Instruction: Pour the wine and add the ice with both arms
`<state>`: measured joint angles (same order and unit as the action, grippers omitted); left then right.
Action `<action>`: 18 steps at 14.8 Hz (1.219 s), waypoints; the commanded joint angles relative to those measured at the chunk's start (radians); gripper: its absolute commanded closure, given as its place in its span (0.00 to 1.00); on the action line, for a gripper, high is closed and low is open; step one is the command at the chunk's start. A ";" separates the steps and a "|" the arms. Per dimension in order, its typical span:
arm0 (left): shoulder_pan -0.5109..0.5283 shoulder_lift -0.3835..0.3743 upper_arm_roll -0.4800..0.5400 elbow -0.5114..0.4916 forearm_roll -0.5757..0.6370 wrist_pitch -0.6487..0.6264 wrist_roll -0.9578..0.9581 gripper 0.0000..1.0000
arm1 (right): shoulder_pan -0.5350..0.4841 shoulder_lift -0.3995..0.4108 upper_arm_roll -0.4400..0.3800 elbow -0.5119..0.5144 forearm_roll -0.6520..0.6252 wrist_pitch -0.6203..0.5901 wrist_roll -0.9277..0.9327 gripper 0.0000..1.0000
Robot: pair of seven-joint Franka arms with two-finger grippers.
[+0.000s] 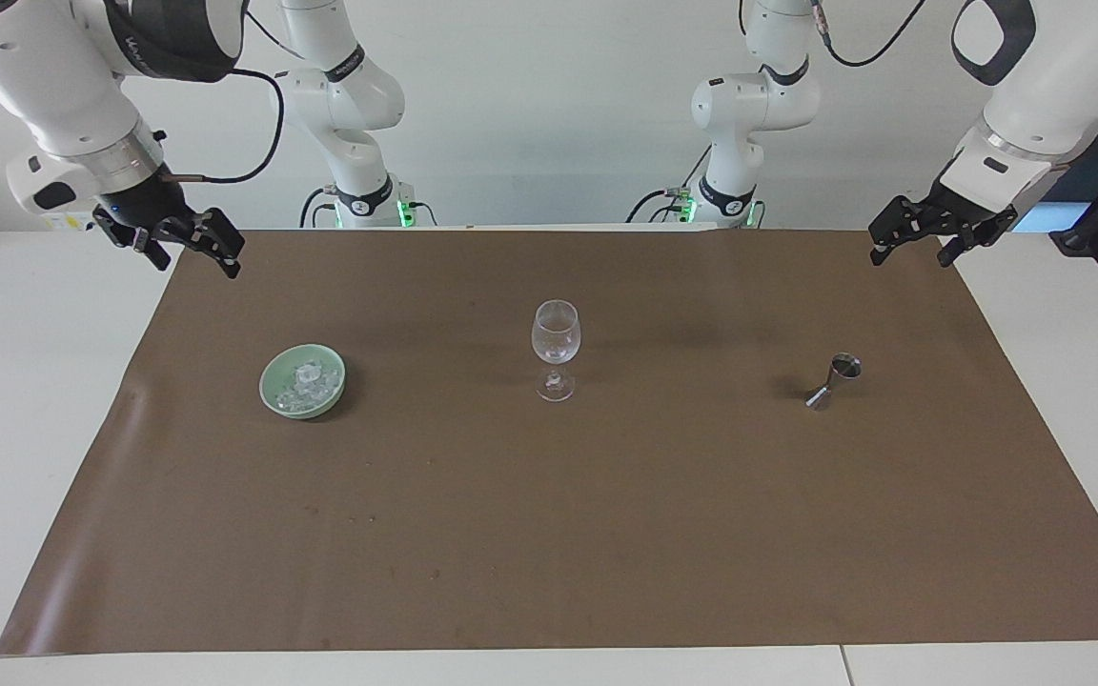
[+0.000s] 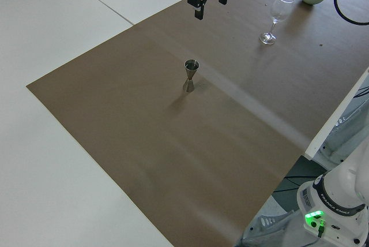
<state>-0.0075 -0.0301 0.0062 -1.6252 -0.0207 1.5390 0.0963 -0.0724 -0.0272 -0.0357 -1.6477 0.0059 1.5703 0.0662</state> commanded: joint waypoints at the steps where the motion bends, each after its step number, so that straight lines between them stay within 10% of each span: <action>1: -0.005 -0.025 0.006 -0.030 0.018 0.012 0.002 0.00 | -0.014 -0.014 0.005 -0.012 0.016 0.002 -0.017 0.00; 9: -0.014 -0.011 0.002 -0.024 0.016 0.069 0.010 0.00 | -0.014 -0.013 0.005 -0.012 0.016 0.002 -0.017 0.00; 18: -0.005 0.323 0.006 0.272 -0.013 0.040 0.007 0.00 | -0.014 -0.013 0.005 -0.012 0.016 0.002 -0.017 0.00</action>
<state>-0.0095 0.1891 0.0011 -1.4771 -0.0231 1.6161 0.0965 -0.0724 -0.0272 -0.0357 -1.6477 0.0059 1.5702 0.0662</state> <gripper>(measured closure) 0.000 0.000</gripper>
